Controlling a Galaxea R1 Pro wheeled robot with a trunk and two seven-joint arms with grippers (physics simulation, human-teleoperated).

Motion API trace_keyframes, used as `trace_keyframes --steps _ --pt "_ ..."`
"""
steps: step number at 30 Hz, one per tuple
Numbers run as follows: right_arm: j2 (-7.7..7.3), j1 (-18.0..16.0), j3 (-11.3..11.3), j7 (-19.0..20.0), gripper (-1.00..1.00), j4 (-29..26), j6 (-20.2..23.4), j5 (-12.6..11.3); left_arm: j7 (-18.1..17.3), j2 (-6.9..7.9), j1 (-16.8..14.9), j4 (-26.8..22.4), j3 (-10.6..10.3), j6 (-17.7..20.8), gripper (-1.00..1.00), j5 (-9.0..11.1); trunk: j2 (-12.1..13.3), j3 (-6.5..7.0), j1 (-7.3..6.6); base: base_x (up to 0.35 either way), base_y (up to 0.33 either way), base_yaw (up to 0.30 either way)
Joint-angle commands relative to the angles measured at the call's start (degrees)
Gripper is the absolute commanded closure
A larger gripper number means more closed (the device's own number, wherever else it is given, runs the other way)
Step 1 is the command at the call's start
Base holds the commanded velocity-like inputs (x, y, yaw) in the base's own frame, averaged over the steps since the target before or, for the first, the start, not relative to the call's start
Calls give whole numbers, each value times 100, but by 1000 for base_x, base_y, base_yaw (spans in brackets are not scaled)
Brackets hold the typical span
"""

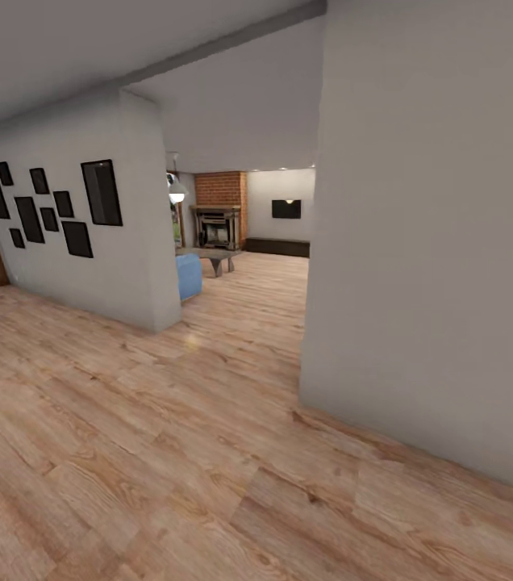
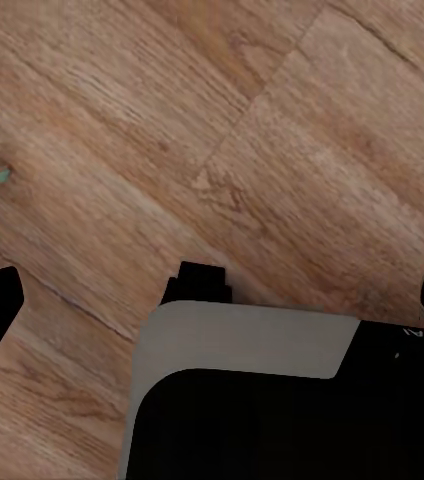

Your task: Move the two storage containers from the living room to the garage. In the garage, place one container on the floor and stack the other container on top of it (either order is fine).

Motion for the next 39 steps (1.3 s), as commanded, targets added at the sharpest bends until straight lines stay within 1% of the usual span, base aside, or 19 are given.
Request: trace_keyframes --steps 1,39 --pt "3 -5 48 0 -100 15 -30 -53 12 -1 -4 0 -43 -2 -100 50 -3 -6 3 321 0 269" --pt "3 -5 51 0 -100 15 -30 -53 12 -1 -4 0 -43 -4 -100 50 -3 -6 3 321 0 269"
